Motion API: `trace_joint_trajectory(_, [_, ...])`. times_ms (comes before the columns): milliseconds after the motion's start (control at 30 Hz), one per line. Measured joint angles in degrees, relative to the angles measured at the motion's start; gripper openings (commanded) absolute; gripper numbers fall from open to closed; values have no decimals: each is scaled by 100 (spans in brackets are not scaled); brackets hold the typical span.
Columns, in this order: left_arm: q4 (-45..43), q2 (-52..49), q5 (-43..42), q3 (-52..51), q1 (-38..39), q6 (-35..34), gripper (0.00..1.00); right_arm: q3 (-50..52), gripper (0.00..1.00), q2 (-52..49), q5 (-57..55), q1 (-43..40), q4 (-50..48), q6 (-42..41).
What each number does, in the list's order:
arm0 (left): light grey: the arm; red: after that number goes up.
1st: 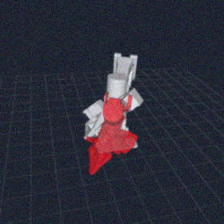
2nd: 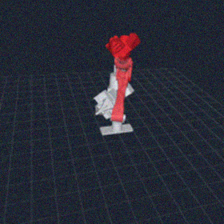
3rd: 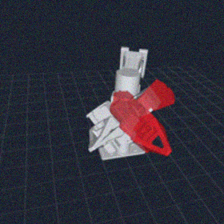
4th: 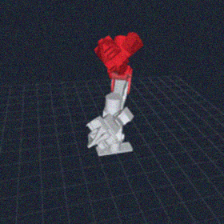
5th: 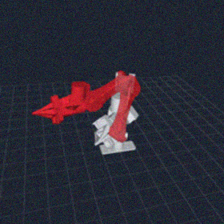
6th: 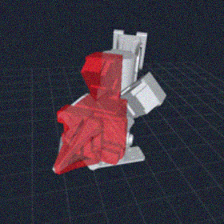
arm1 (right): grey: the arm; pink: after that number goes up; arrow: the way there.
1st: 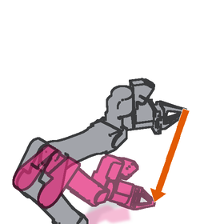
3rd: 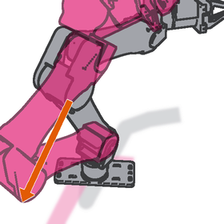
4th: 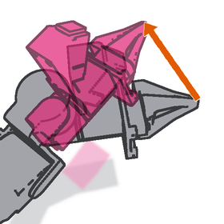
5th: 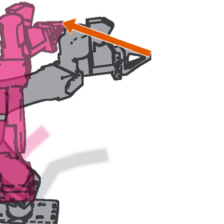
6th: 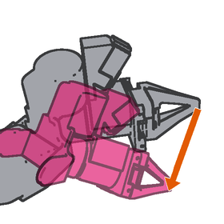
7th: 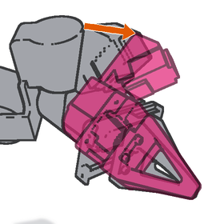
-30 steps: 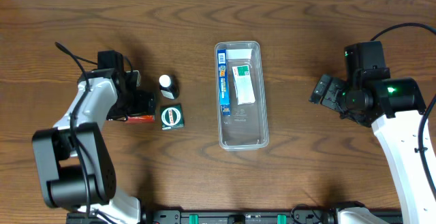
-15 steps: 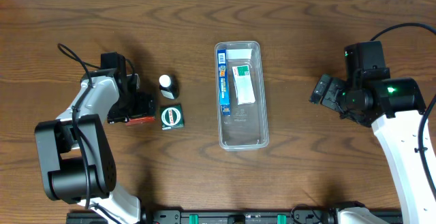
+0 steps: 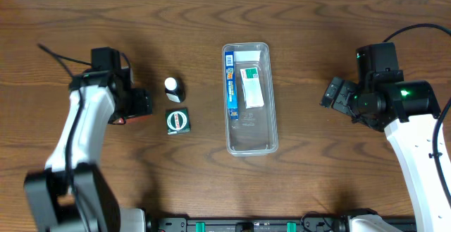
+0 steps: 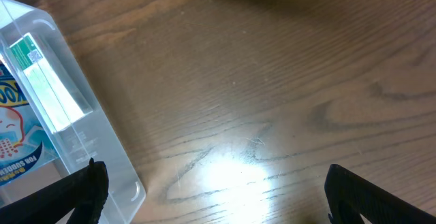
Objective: Pack container
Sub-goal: 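Carry the red box into the container's lower half and lower it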
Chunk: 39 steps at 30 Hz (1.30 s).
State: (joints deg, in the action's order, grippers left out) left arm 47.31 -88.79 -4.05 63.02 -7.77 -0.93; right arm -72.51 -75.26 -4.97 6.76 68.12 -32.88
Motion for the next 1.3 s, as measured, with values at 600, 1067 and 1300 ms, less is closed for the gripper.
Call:
trace_joint_trajectory(600, [529,2933,-160,11,2284,-1137,65,0,99,0,0,0,0,0])
trace_joint_trajectory(1067, [-660,1799,223,24,5576,-2763,64,2,99,0,0,0,0,0])
trace_joint_trajectory(1300, [-691,741,463,24,5733,-3193,64,0,99,0,0,0,0,0])
